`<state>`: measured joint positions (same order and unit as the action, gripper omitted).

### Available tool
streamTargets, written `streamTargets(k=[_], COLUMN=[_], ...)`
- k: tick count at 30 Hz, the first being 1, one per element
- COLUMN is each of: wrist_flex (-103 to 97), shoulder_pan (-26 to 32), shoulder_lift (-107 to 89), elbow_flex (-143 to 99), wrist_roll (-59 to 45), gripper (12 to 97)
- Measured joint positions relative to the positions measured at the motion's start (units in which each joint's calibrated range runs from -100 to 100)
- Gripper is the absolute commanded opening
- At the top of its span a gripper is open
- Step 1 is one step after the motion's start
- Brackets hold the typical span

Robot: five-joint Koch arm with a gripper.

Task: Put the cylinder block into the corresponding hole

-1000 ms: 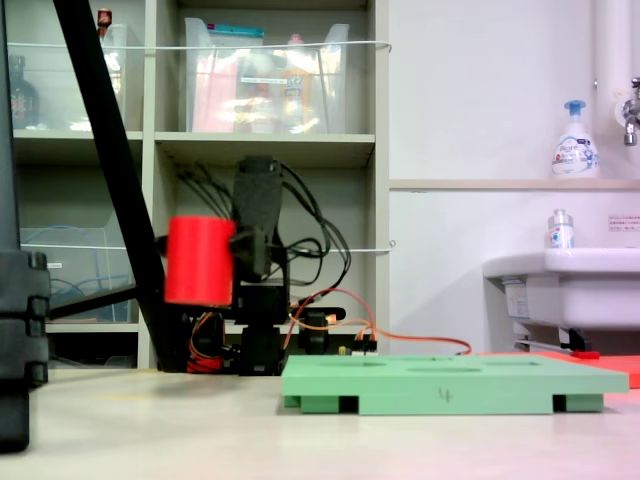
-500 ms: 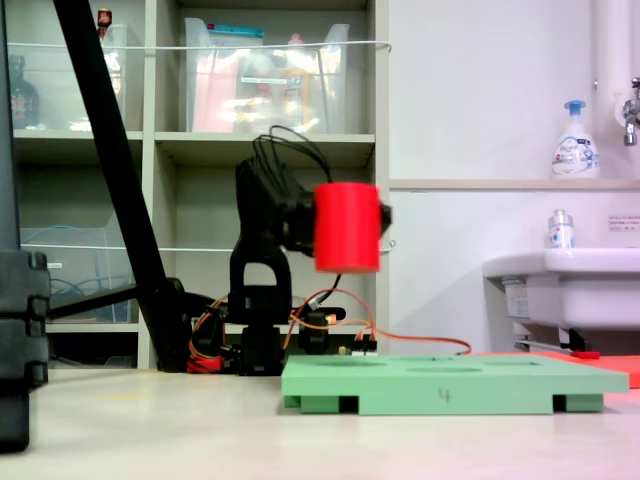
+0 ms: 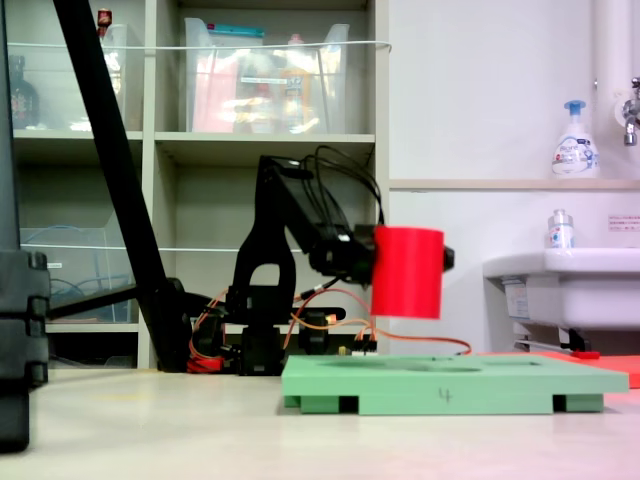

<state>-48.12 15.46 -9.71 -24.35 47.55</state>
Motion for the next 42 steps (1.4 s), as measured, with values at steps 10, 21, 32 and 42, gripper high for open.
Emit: streamTargets(k=[10, 21, 32, 42], wrist_flex=[0.0, 0.0, 0.0, -0.1], shoulder_pan=[0.7, 2.1, 2.1, 2.1], shoulder_lift=[10.5, 17.0, 20.9, 26.7], elbow_flex=[6.7, 7.8, 9.1, 9.3], wrist_roll=[0.0, 0.0, 0.0, 0.0], gripper=[39.9, 40.4, 40.4, 41.3])
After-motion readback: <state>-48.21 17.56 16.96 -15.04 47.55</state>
